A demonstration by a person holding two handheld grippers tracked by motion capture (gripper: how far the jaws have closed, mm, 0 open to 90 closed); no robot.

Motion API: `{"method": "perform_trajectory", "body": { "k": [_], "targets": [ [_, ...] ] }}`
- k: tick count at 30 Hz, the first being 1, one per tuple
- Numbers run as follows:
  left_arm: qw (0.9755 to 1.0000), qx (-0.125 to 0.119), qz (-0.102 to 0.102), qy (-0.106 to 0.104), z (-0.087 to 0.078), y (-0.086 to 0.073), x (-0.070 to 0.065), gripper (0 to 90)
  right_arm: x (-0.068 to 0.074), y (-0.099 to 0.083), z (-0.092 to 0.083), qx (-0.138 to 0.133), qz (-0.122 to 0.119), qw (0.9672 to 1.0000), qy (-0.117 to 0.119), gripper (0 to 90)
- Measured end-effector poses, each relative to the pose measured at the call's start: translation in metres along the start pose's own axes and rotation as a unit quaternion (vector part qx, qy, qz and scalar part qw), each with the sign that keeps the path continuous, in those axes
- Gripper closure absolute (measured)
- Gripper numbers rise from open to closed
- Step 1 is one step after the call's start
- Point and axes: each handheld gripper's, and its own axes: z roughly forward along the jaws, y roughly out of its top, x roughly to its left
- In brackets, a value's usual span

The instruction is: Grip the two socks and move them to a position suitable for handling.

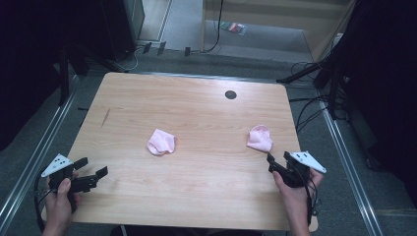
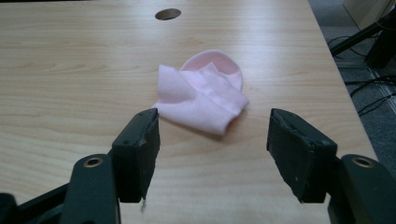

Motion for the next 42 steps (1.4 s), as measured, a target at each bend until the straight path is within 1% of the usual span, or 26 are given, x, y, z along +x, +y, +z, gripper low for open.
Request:
{"method": "perform_trajectory", "body": {
  "k": [2,3,4,5,6,8,11,12,14,15,16,18,20,22,23,24,26,28,29,30,31,33,35,36,40,42],
  "targets": [
    [1.0000,0.001,0.000,-0.001,0.000,0.000,0.000,6.3,0.002,0.005,0.011,0.005,0.009,0.9999,-0.005,40.1],
    [1.0000,0.000,0.000,-0.001,0.000,0.000,0.000,6.3,0.002,0.008,0.018,0.010,0.016,0.9998,-0.002,41.8],
    [1.0000,0.001,0.000,-0.002,0.000,0.000,0.000,6.3,0.004,0.011,0.029,0.019,0.018,0.9997,-0.002,43.7],
    [1.0000,0.001,0.000,-0.002,0.000,0.000,0.000,6.3,0.005,0.013,0.036,0.025,0.018,0.9995,-0.003,43.7],
    [1.0000,0.001,0.000,-0.002,0.000,0.000,0.000,6.3,0.005,0.013,0.036,0.025,0.018,0.9995,-0.003,43.7],
    [1.0000,0.001,0.000,-0.003,0.000,0.000,0.000,6.4,0.007,0.016,0.047,0.033,0.020,0.9992,-0.005,44.2],
    [1.0000,0.002,0.002,-0.004,0.000,0.000,0.001,6.4,0.010,0.024,0.069,0.053,0.021,0.9984,-0.005,42.2],
    [1.0000,0.002,0.002,-0.004,0.000,0.000,0.001,6.4,0.010,0.024,0.069,0.053,0.021,0.9984,-0.005,42.2],
    [1.0000,0.002,0.001,-0.004,0.000,0.000,0.001,6.4,0.012,0.026,0.079,0.062,0.020,0.9978,-0.014,41.8],
    [1.0000,0.002,0.002,-0.005,0.000,0.000,0.001,6.4,0.012,0.027,0.088,0.068,0.022,0.9972,-0.022,39.3],
    [1.0000,0.003,0.001,-0.005,0.000,0.000,0.001,6.4,0.011,0.028,0.092,0.073,0.025,0.9967,-0.024,38.7],
    [1.0000,0.003,0.002,-0.005,0.000,0.000,0.001,6.4,0.011,0.028,0.096,0.076,0.026,0.9965,-0.024,38.7],
    [1.0000,0.002,0.001,-0.005,0.001,0.000,0.001,6.4,0.009,0.027,0.106,0.088,0.037,0.9953,-0.017,36.9],
    [1.0000,0.001,0.001,-0.006,0.000,0.000,0.001,6.4,0.010,0.026,0.108,0.087,0.034,0.9954,-0.018,36.5],
    [1.0000,0.002,0.001,-0.006,0.000,0.000,0.001,6.4,0.011,0.025,0.110,0.091,0.029,0.9952,-0.023,35.7],
    [1.0000,0.001,0.000,-0.006,0.000,0.000,0.001,6.4,0.013,0.023,0.112,0.098,0.020,0.9945,-0.033,35.5],
    [1.0000,0.001,0.000,-0.007,0.000,0.000,0.001,6.4,0.016,0.020,0.114,0.095,0.000,0.9943,-0.048,36.7],
    [1.0000,0.001,0.000,-0.008,0.000,0.000,0.001,6.4,0.022,0.018,0.115,0.099,-0.024,0.9924,-0.070,39.2],
    [1.0000,0.001,-0.001,-0.007,0.000,0.000,0.001,6.4,0.023,0.016,0.114,0.095,-0.030,0.9922,-0.074,40.2],
    [1.0000,0.001,-0.001,-0.007,0.000,0.000,0.001,6.4,0.023,0.014,0.113,0.088,-0.024,0.9931,-0.074,44.6],
    [1.0000,0.001,-0.001,-0.008,0.000,0.000,0.001,6.4,0.023,0.014,0.113,0.086,-0.025,0.9931,-0.076,48.4],
    [1.0000,0.000,-0.002,-0.008,0.000,0.000,0.001,6.4,0.021,0.010,0.110,0.074,-0.027,0.9936,-0.081,62.6],
    [1.0000,0.000,-0.002,-0.010,0.000,0.000,0.001,6.4,0.019,0.010,0.108,0.073,-0.025,0.9929,-0.091,74.4],
    [0.9999,0.001,-0.002,-0.011,0.000,0.000,0.002,6.4,0.018,0.010,0.108,0.074,-0.031,0.9920,-0.097,79.0],
    [0.9999,-0.003,-0.008,-0.011,0.000,0.000,0.002,6.4,0.016,0.011,0.108,0.073,-0.037,0.9923,-0.093,81.0],
    [0.9999,-0.005,-0.007,-0.010,-0.001,0.000,0.002,6.4,0.013,0.012,0.106,0.070,-0.032,0.9933,-0.087,81.5]
  ]
}}
